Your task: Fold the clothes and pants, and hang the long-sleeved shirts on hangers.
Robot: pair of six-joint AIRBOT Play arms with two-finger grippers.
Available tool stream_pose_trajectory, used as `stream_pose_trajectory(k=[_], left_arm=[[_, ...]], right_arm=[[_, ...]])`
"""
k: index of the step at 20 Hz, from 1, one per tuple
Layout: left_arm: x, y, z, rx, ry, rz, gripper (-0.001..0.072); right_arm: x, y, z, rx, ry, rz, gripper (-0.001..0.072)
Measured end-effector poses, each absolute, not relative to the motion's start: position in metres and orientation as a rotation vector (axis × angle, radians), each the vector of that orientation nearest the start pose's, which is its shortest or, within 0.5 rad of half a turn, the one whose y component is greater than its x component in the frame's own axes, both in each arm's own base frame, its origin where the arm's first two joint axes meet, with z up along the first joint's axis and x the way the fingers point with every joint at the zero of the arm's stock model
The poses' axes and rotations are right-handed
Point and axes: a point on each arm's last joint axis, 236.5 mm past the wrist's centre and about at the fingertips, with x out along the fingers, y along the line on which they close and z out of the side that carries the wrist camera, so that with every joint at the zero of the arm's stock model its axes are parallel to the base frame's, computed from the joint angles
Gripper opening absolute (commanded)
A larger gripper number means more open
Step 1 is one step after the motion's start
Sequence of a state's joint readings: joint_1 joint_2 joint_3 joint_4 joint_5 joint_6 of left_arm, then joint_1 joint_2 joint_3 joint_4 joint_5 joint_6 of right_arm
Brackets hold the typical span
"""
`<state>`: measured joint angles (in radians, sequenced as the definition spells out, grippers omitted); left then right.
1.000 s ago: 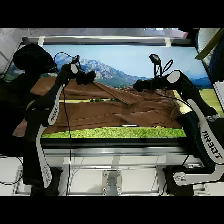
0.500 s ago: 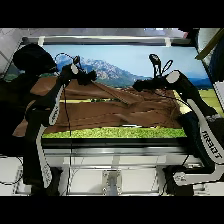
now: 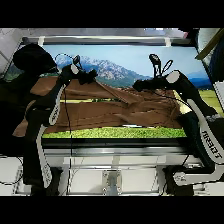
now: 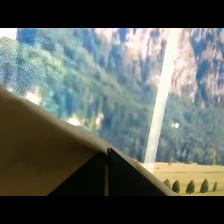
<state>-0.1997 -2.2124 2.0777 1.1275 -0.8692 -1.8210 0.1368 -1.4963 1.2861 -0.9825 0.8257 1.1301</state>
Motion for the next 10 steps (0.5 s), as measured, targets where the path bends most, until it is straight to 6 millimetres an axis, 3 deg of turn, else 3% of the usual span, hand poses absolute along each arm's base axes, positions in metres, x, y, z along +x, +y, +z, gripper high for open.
stream_pose_trajectory(k=[2,4,7,10], left_arm=[[0.621,-0.203,-0.075,-0.550,1.064,-0.225,0.0009],[0.624,-0.197,-0.054,-0.529,1.031,-0.242,0.0009],[0.620,-0.181,0.004,-0.441,0.965,-0.282,0.0009],[0.590,-0.151,0.073,-0.255,0.945,-0.286,0.0010]], right_arm=[[0.476,0.161,0.022,0.109,0.941,0.519,0.0553],[0.475,0.159,0.026,0.091,0.933,0.517,0.0553],[0.468,0.152,0.044,0.037,0.911,0.516,0.0552],[0.451,0.131,0.078,-0.033,0.894,0.485,0.0552]])
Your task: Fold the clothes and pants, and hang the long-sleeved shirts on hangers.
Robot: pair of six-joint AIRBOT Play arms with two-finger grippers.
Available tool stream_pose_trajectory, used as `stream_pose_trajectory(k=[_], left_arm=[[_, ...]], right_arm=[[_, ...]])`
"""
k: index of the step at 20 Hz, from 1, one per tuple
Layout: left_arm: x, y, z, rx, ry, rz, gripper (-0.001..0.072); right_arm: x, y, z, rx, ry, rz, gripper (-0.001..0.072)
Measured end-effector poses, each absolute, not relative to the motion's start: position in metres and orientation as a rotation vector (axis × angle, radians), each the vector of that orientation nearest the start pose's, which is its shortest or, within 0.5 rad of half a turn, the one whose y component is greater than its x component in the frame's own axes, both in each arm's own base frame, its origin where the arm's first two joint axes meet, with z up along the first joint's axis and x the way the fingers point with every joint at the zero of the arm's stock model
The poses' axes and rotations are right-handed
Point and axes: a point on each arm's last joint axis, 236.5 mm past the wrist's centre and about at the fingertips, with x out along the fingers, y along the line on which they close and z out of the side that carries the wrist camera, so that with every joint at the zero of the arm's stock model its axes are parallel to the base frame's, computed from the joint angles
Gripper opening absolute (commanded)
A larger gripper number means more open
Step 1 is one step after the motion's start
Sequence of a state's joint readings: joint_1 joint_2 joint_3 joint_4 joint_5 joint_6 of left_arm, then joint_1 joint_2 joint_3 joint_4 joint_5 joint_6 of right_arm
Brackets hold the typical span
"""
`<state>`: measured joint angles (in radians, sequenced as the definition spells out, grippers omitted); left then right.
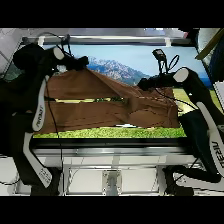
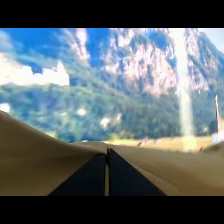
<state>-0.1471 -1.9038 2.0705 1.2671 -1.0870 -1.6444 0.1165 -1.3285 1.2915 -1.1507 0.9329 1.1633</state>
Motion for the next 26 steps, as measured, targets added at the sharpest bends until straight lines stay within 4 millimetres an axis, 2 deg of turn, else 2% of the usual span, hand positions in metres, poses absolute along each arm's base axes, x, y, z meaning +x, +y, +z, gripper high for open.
stream_pose_trajectory(k=[2,4,5,7,8,10,11,13,15,17,19,20,22,24,26], left_arm=[[0.549,-0.122,0.104,-0.121,0.998,-0.246,0.0010],[0.498,-0.101,0.111,-0.036,1.108,-0.213,0.0011],[0.473,-0.094,0.106,-0.013,1.173,-0.202,0.0051],[0.422,-0.088,0.083,0.006,1.321,-0.194,0.0545],[0.399,-0.088,0.067,0.013,1.392,-0.195,0.0624],[0.361,-0.087,0.035,0.025,1.514,-0.192,0.0624],[0.354,-0.085,0.026,0.029,1.532,-0.187,0.0623],[0.364,-0.076,0.024,0.029,1.465,-0.154,0.0623],[0.406,-0.047,0.044,-0.007,1.269,-0.040,0.0601],[0.456,0.003,0.077,-0.119,1.026,0.127,0.0600],[0.484,0.053,0.092,-0.243,0.903,0.234,0.0601],[0.492,0.073,0.088,-0.311,0.894,0.266,0.0601],[0.506,0.093,0.068,-0.415,0.918,0.277,0.0601],[0.522,0.091,0.042,-0.467,0.979,0.234,0.0601],[0.538,0.074,0.016,-0.458,1.050,0.177,0.0601]], right_arm=[[0.437,0.105,0.106,-0.070,0.878,0.434,0.0552],[0.419,0.077,0.142,-0.087,0.834,0.373,0.0553],[0.411,0.065,0.157,-0.090,0.812,0.345,0.0553],[0.394,0.044,0.188,-0.095,0.754,0.288,0.0553],[0.386,0.035,0.200,-0.097,0.731,0.263,0.0553],[0.375,0.022,0.216,-0.096,0.699,0.225,0.0552],[0.371,0.016,0.220,-0.093,0.693,0.208,0.0553],[0.368,0.004,0.221,-0.089,0.695,0.176,0.0552],[0.370,-0.005,0.217,-0.077,0.709,0.153,0.0553],[0.375,-0.013,0.206,-0.058,0.740,0.137,0.0553],[0.386,-0.014,0.190,-0.019,0.779,0.146,0.0553],[0.392,-0.012,0.179,0.009,0.802,0.159,0.0553],[0.405,-0.008,0.155,0.062,0.852,0.183,0.0553],[0.419,-0.003,0.130,0.123,0.901,0.208,0.0553],[0.429,0.002,0.111,0.171,0.933,0.225,0.0553]])
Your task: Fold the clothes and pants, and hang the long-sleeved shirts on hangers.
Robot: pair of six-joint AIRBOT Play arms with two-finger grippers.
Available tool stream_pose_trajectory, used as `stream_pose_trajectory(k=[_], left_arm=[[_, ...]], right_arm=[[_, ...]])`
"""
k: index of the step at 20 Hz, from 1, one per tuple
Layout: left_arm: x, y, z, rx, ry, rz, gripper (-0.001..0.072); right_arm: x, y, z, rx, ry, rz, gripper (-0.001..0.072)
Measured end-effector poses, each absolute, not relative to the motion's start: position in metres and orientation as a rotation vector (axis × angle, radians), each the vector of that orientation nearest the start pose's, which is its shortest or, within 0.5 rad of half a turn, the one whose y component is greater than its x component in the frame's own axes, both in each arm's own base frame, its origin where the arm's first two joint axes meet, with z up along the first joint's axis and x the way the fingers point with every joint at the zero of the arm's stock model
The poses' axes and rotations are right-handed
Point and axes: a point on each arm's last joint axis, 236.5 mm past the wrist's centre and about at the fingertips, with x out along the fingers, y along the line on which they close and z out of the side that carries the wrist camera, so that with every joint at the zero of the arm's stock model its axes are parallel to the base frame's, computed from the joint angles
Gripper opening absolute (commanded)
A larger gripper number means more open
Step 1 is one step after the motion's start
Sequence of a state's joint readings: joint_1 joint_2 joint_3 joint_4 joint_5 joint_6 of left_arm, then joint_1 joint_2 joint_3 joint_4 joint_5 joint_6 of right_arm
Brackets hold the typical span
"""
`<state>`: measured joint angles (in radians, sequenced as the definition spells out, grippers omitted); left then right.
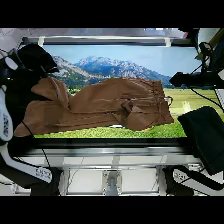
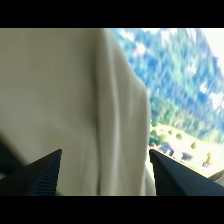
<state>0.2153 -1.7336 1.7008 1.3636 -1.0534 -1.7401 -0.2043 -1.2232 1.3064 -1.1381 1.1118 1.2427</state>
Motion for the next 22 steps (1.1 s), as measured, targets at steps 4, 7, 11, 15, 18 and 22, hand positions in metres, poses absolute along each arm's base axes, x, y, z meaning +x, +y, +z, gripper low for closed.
stream_pose_trajectory(k=[4,7,11,15,18,22], left_arm=[[0.562,0.034,-0.031,-0.253,1.187,0.110,0.0601],[0.567,0.016,-0.057,-0.060,1.259,0.120,0.0601],[0.565,0.011,-0.075,0.082,1.305,0.167,0.0579],[0.563,0.020,-0.080,0.092,1.315,0.224,0.0551],[0.561,0.027,-0.085,0.085,1.326,0.253,0.0530],[0.557,0.029,-0.095,0.084,1.354,0.265,0.0010]], right_arm=[[0.437,0.006,0.090,0.216,0.974,0.242,0.0553],[0.439,0.007,0.085,0.222,0.983,0.246,0.0553],[0.439,0.007,0.082,0.208,0.988,0.254,0.0553],[0.439,0.007,0.081,0.200,0.988,0.258,0.0553],[0.439,0.006,0.082,0.196,0.986,0.259,0.0553],[0.440,0.006,0.082,0.184,0.983,0.264,0.0553]])
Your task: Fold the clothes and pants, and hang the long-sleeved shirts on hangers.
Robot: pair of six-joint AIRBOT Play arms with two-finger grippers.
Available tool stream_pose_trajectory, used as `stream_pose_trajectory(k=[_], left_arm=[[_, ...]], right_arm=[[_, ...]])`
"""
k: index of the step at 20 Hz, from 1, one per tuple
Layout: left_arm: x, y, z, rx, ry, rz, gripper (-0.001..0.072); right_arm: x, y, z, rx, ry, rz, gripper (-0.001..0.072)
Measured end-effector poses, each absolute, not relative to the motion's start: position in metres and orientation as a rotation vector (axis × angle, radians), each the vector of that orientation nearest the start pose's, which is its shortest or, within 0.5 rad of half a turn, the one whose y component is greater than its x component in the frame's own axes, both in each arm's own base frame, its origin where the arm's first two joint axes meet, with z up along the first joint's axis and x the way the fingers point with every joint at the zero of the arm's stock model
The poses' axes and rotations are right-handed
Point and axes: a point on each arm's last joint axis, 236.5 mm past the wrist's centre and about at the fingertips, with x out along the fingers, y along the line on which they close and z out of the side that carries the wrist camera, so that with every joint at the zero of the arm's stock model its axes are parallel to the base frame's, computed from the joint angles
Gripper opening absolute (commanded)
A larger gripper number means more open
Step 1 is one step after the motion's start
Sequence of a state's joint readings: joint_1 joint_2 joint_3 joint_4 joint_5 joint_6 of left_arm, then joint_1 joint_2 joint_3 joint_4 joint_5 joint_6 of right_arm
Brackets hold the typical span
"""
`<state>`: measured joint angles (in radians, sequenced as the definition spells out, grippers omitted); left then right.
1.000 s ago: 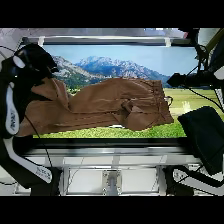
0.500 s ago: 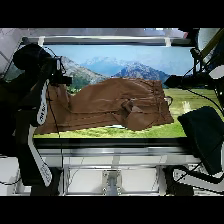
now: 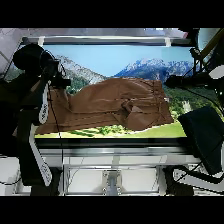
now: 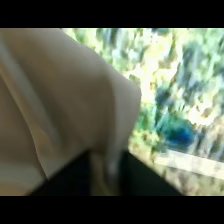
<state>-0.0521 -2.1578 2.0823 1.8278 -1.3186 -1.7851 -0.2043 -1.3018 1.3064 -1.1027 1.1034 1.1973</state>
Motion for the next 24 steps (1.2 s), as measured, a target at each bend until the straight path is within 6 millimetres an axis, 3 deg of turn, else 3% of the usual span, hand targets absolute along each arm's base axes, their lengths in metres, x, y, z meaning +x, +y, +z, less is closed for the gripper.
stream_pose_trajectory(k=[3,6,8,11,16,17,18,19,21,24], left_arm=[[0.565,0.035,-0.075,0.068,1.299,0.273,0.0010],[0.570,0.049,-0.022,0.039,1.198,0.292,0.0010],[0.556,0.065,0.012,0.015,1.176,0.323,0.0010],[0.509,0.089,0.031,-0.015,1.235,0.376,0.0011],[0.383,0.109,-0.012,-0.122,1.348,0.478,0.0013],[0.362,0.110,-0.020,-0.153,1.330,0.498,0.0089],[0.342,0.112,-0.025,-0.182,1.302,0.518,0.0340],[0.330,0.114,-0.025,-0.206,1.262,0.531,0.0665],[0.327,0.122,-0.005,-0.256,1.116,0.546,0.0705],[0.351,0.144,0.055,-0.291,0.867,0.558,0.0704]], right_arm=[[0.439,0.006,0.081,0.181,0.984,0.266,0.0553],[0.438,0.006,0.081,0.180,0.988,0.268,0.0553],[0.435,0.008,0.079,0.180,1.004,0.277,0.0553],[0.426,0.012,0.076,0.183,1.043,0.296,0.0552],[0.409,0.017,0.069,0.184,1.116,0.328,0.0553],[0.407,0.017,0.068,0.184,1.126,0.332,0.0553],[0.406,0.018,0.068,0.185,1.131,0.334,0.0553],[0.404,0.018,0.067,0.183,1.137,0.335,0.0553],[0.403,0.018,0.067,0.183,1.144,0.339,0.0553],[0.403,0.018,0.066,0.182,1.144,0.338,0.0553]])
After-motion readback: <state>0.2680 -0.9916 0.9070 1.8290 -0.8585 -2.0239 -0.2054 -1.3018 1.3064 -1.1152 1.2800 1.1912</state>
